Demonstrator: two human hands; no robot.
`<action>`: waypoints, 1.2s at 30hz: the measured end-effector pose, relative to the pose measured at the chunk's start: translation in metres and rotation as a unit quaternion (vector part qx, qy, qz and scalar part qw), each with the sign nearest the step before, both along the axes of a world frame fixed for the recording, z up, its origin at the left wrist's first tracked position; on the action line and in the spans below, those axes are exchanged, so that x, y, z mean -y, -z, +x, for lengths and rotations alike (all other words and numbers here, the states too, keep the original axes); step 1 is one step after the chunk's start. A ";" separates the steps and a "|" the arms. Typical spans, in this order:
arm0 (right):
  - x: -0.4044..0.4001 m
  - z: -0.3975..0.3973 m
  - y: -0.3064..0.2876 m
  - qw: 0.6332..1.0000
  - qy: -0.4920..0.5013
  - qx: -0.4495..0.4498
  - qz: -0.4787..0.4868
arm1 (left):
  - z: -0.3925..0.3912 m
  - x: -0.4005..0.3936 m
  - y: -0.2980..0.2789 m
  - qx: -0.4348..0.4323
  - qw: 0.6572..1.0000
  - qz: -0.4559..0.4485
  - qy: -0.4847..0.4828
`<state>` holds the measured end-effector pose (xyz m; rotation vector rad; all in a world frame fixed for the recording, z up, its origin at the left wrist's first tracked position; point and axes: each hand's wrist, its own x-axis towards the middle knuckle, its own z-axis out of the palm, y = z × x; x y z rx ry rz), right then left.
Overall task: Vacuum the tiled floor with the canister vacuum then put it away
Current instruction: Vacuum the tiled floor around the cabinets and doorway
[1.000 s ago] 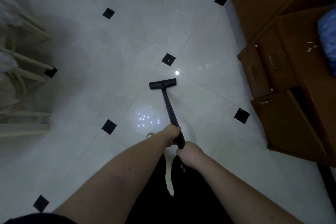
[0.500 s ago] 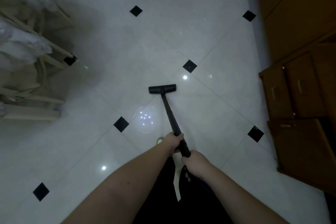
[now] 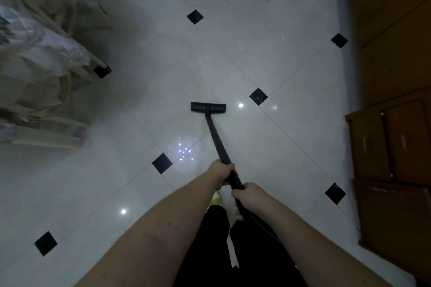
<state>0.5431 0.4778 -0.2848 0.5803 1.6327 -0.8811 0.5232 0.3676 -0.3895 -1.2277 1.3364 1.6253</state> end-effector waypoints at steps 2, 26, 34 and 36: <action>0.003 -0.008 -0.001 1.000 -0.014 0.004 -0.007 | -0.003 0.008 0.001 0.006 1.000 0.004 -0.018; 0.012 0.001 0.014 0.932 -0.349 -0.101 0.003 | 0.045 0.014 0.012 0.086 0.977 -0.046 -0.189; 0.020 0.001 0.030 0.921 -0.367 -0.128 0.009 | 0.039 0.022 0.035 0.094 0.979 -0.149 -0.106; 0.016 0.002 0.029 0.922 -0.366 -0.123 0.010 | 0.038 0.020 0.033 0.099 0.981 -0.144 -0.088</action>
